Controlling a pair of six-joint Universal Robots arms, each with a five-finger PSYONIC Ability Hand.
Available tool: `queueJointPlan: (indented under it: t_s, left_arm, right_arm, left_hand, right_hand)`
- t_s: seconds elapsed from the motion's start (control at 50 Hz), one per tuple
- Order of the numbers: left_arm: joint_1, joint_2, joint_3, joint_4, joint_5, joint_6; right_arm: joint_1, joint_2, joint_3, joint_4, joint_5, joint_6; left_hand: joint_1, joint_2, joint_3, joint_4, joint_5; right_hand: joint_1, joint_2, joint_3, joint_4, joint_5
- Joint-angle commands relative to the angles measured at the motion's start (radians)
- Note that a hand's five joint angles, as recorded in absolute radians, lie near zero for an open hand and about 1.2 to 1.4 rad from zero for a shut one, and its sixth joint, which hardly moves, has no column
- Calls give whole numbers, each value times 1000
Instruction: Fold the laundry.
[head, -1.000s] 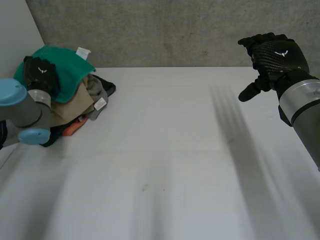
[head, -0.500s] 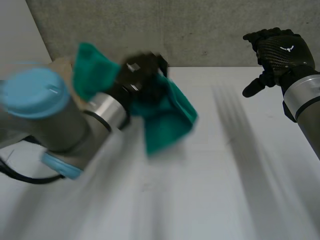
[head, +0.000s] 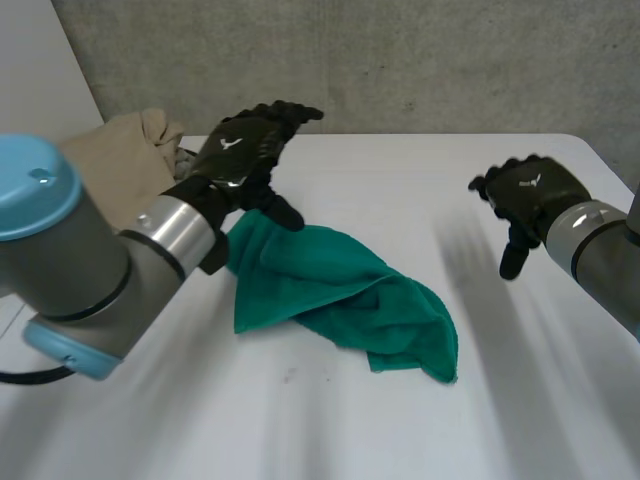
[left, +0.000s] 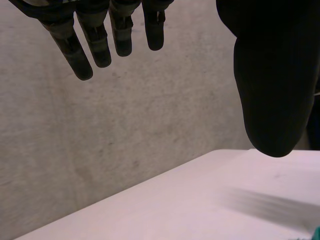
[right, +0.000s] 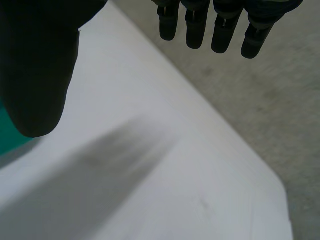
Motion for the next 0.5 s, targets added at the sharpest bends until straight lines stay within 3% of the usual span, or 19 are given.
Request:
queueJointPlan:
  t_s: [0.02,0.08,0.18,0.38,0.5]
  left_arm:
    - [101,-35,-121,-19,1,238]
    - [122,-97,-121,-59,-1,357]
    - [107,-169,-112,-177,-2,439]
    - [3,-112,-164,-231,-36,365]
    - [-56,-112,-135,-174,-119,286]
  right_arm:
    - [68,-2,126,51,-18,-18]
    - [103,0,209,-56,-16,26]
    - [114,3,298,-186,-13,108]
    - [106,3,372,-296,-18,244]
    - [106,3,377,-304,-24,249]
  left_hand:
    - [29,18,12,21,22]
    - [32,21,15,24,25]
    - [35,24,18,27,28]
    - [61,50,44,53,54]
    - [102,92,86,95,95]
  right_hand:
    - [-55,-35,-36,-34,-46]
    - [-55,-35,-36,-34,-46]
    - [-55,-35,-36,-34,-46]
    - [-55,-35,-36,-34,-46]
    - [-55,-35,-36,-34,-46]
